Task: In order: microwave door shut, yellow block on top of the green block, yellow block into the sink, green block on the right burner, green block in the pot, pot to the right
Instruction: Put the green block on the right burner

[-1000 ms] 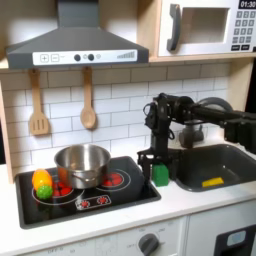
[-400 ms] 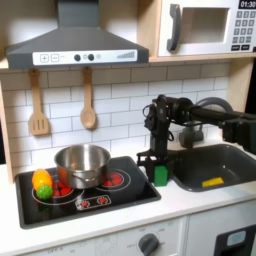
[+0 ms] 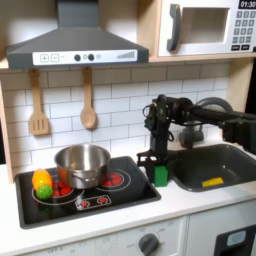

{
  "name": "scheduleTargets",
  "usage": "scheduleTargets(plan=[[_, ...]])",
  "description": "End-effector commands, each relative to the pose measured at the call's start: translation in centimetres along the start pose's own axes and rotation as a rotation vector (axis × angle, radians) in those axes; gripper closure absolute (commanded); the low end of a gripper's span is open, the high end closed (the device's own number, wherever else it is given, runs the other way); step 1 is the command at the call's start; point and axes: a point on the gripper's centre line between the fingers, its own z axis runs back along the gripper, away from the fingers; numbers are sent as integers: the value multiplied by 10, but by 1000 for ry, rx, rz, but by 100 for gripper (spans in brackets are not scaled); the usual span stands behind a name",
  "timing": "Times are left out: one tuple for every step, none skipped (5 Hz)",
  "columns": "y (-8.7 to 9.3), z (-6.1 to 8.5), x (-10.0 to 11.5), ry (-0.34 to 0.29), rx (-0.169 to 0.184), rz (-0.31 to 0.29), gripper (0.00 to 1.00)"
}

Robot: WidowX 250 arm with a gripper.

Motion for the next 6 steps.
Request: scheduleTargets(plan=[[9,14,-1,-9,5,28,100],[15,19,-3,-13,16,50,100],[28,18,-7,-3,26,85,100],[37,17,-10,2,35,111,100],[47,15,-13,6,43,153,100],[51,16,-14,8,50,177,100]])
